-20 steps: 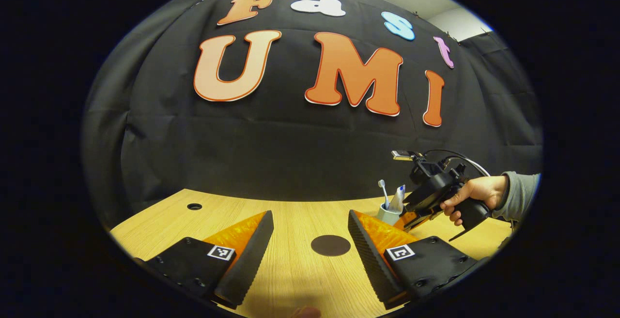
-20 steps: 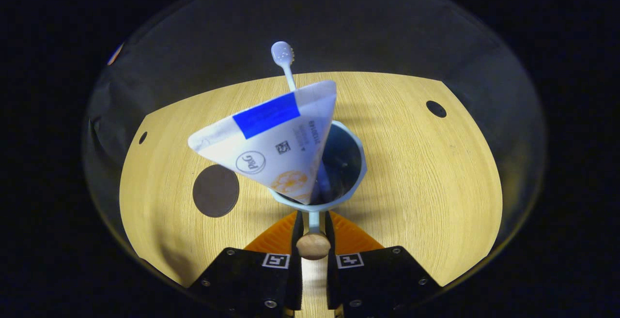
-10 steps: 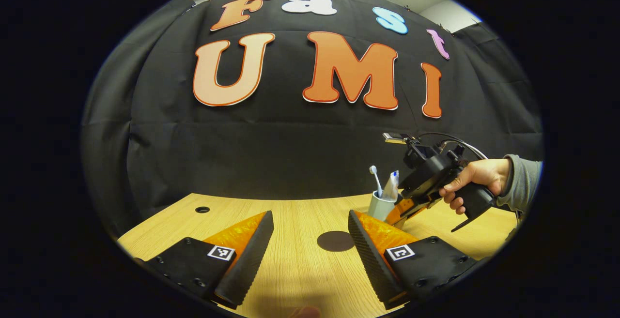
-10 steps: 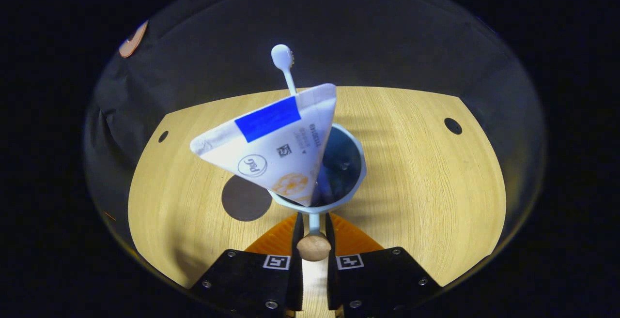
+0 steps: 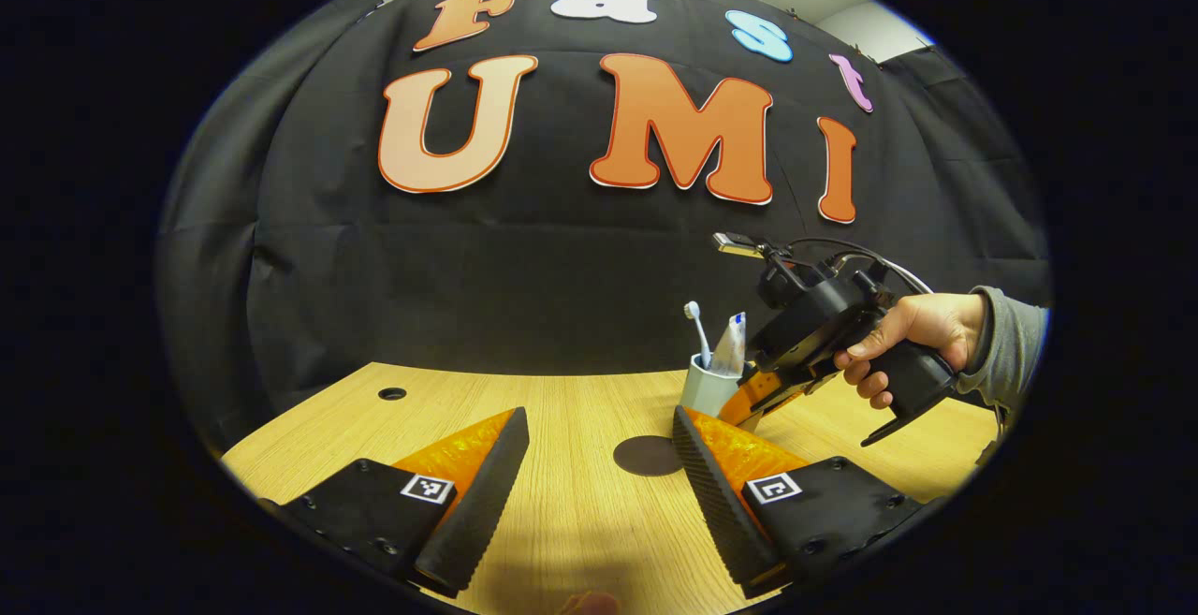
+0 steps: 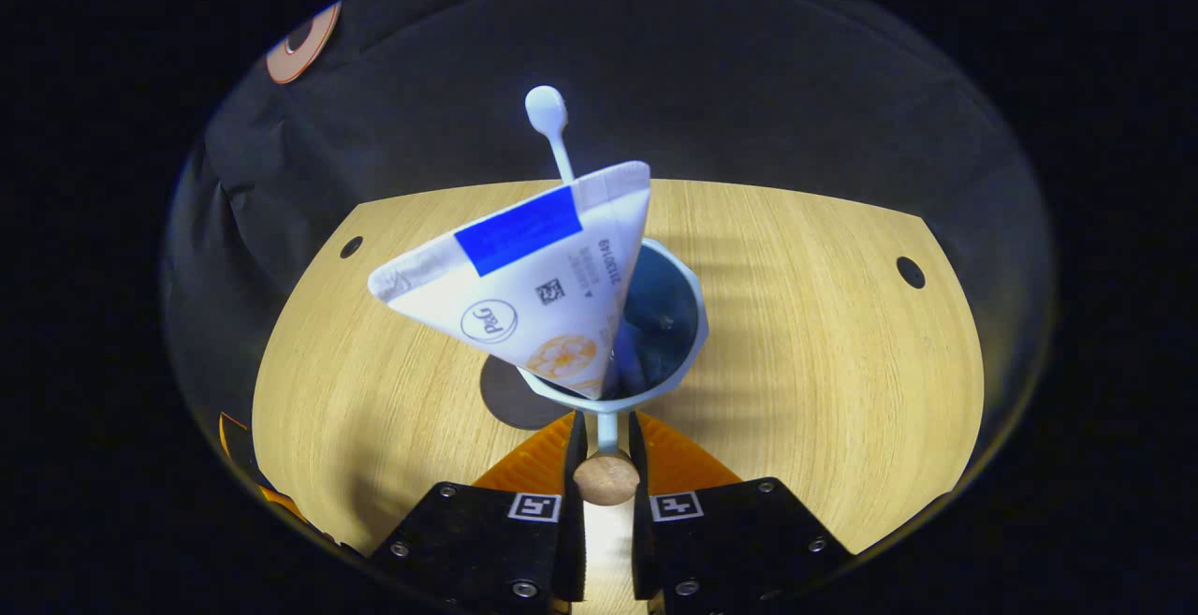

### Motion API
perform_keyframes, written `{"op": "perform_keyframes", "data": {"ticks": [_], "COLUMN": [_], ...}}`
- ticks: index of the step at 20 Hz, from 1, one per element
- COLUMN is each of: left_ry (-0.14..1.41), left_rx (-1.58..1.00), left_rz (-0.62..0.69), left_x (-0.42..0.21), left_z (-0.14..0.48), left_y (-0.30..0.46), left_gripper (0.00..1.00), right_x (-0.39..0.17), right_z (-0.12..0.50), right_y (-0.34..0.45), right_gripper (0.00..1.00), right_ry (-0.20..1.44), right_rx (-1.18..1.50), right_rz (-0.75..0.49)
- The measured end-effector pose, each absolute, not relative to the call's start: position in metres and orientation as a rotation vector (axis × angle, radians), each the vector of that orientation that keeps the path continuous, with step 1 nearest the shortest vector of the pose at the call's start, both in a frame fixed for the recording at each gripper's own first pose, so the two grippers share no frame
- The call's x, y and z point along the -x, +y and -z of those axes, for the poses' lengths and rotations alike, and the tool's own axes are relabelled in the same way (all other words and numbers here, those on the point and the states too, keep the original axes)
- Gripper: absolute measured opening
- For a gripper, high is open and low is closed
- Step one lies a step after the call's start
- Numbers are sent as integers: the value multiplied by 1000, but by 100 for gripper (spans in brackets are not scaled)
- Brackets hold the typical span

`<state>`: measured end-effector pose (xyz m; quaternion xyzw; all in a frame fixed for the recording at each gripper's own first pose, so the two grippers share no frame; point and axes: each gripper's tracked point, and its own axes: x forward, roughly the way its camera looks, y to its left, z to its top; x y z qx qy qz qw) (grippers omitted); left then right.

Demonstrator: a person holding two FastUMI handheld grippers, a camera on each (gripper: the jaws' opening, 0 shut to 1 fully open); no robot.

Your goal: Put the toothbrush and toothpaste on the desktop into the cup, then pick up the cup and place it on the coaster on the desktop.

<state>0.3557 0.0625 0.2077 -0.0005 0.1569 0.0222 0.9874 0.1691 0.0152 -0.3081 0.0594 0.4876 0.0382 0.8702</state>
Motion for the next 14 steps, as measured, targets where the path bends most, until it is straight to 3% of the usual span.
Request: {"op": "perform_keyframes", "data": {"ticks": [14], "left_ry": [343], "left_rx": [20], "left_rz": [-80], "left_x": [-348], "left_z": [-191], "left_y": [85], "left_gripper": [98], "right_x": [-167], "right_z": [322], "right_y": [19], "right_gripper": [20], "right_ry": [1089], "right_rx": [-34], "right_rz": [-210]}}
